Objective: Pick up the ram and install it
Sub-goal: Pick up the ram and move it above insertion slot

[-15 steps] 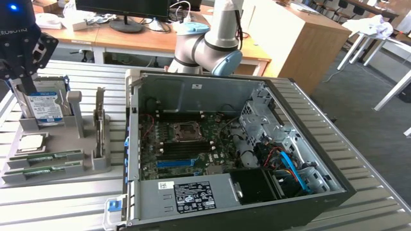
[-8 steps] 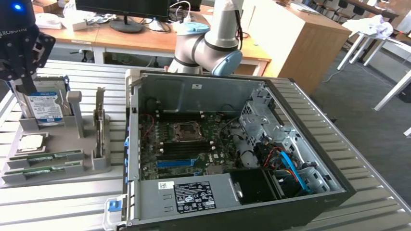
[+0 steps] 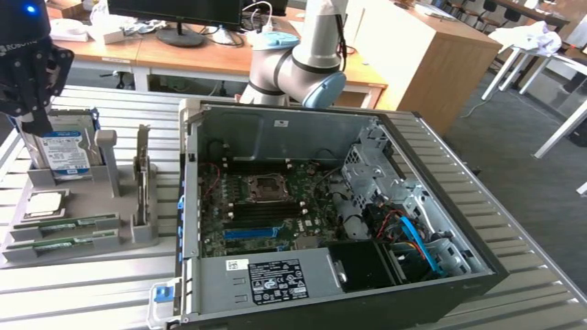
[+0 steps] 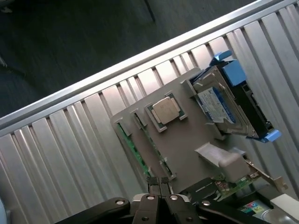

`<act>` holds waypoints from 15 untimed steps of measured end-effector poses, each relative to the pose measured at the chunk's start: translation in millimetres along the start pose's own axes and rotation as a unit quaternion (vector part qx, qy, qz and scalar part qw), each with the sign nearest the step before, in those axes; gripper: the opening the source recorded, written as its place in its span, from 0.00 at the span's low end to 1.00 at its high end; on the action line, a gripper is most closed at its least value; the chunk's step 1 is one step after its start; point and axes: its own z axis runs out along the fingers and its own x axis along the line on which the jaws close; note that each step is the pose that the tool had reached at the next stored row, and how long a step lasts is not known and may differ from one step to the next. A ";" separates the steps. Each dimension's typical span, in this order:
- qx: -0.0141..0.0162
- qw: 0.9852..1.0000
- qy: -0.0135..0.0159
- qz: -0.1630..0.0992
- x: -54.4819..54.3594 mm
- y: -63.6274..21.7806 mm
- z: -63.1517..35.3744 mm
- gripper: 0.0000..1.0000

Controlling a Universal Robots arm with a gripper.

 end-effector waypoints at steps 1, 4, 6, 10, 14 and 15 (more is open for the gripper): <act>0.000 1.000 0.000 -0.009 0.0 0.0 0.0 0.10; 0.001 0.999 0.001 -0.036 0.0 0.0 0.1 0.10; 0.001 0.999 0.002 -0.055 0.0 0.0 0.1 0.10; 0.002 0.996 0.004 -0.091 0.0 0.0 0.2 0.10; 0.002 0.992 0.005 -0.127 0.0 0.0 0.2 0.10; 0.003 0.991 0.006 -0.135 0.0 0.0 0.3 0.10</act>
